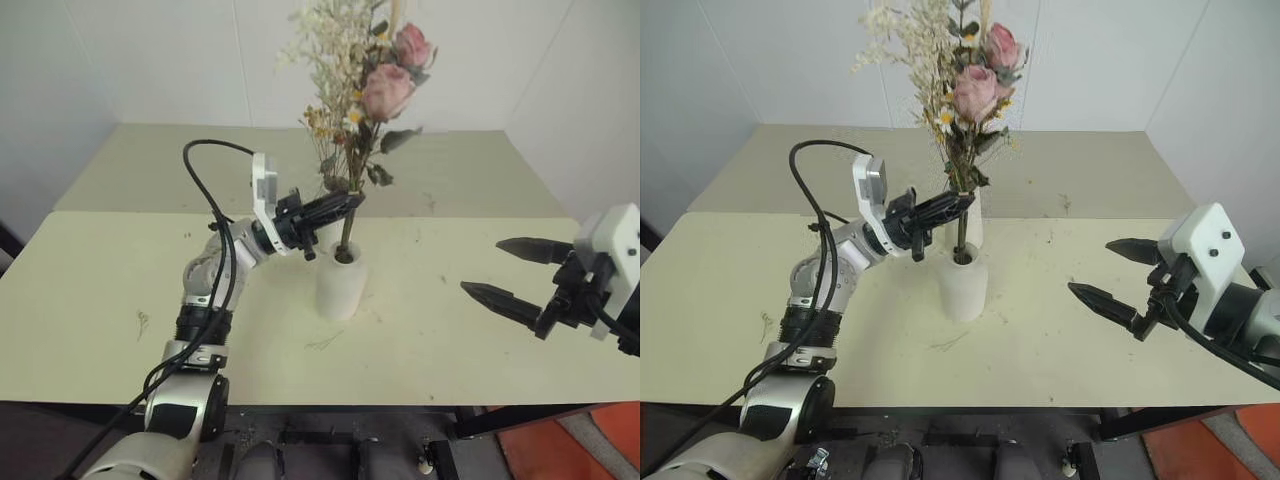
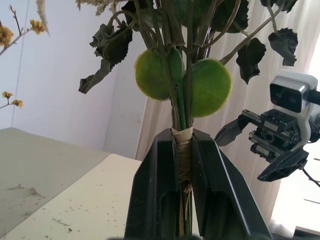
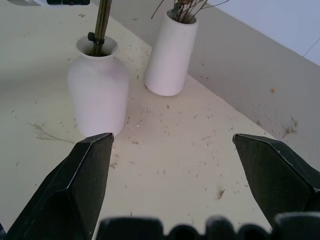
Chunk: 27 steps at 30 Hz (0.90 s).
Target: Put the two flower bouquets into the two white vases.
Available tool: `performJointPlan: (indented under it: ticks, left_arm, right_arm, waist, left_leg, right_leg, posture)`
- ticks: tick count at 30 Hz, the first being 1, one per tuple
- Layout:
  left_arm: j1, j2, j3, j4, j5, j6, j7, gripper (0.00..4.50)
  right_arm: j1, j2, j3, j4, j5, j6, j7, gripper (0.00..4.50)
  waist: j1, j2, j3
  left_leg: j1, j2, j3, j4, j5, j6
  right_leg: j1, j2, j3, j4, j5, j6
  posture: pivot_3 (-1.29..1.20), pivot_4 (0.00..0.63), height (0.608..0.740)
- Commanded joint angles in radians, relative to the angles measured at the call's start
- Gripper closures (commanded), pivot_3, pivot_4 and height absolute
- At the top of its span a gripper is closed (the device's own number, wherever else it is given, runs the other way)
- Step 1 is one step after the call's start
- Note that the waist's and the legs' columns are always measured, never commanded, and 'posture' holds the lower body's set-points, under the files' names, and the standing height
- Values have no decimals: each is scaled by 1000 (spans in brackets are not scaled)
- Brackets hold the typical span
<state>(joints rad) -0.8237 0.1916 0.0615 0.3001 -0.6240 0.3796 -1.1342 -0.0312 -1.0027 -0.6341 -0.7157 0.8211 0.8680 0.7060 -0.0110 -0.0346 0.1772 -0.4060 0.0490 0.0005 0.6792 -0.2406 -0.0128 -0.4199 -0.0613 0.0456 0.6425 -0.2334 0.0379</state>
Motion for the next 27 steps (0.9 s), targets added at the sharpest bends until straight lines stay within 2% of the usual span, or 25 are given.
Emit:
performJointPlan:
  ticks: [1, 7, 15, 20, 21, 27]
  left_arm:
    - [-3, -11, -10, -20, 12, -41, -11, 4394]
    - [4, -13, -6, -11, 20, -77, -34, 4394]
    - [11, -3, 2, -34, 6, -69, -61, 1881]
    - [38, 46, -17, -75, 22, -72, -116, 229]
    - [43, 54, -17, -84, 18, -69, -125, 49]
    - [68, 112, -41, -130, 55, -85, -146, 49]
  right_arm:
    - [-20, 0, -13, 2, -5, -35, -9, 0]
    - [-2, -18, -63, 7, 66, -14, 53, 0]
    - [35, -33, -70, -1, 90, -32, 107, 0]
    - [32, -35, -64, 12, 81, -45, 107, 0]
    - [31, -34, -63, 14, 80, -47, 109, 0]
    - [28, -29, -38, 24, 59, -65, 108, 0]
  waist:
    - [0, 0, 0]
    - [0, 0, 0]
    - [0, 0, 0]
    - [-2, 0, 0]
    - [-2, 0, 0]
    - [2, 0, 0]
  left_leg:
    - [0, 0, 0, 0, 0, 0]
    - [0, 0, 0, 0, 0, 0]
    - [0, 0, 0, 0, 0, 0]
    - [1, 0, 0, 0, 0, 0]
    - [1, 0, 0, 0, 0, 0]
    - [0, 0, 0, 0, 0, 0]
  right_leg:
    - [0, 0, 0, 0, 0, 0]
    - [0, 0, 0, 0, 0, 0]
    - [0, 0, 0, 0, 0, 0]
    - [0, 0, 0, 0, 0, 0]
    - [0, 0, 0, 0, 0, 0]
    - [0, 0, 0, 0, 0, 0]
  posture:
    - [0, 150, 740]
    - [0, 150, 740]
    - [0, 150, 740]
    - [0, 150, 740]
    - [0, 150, 740]
    - [0, 150, 740]
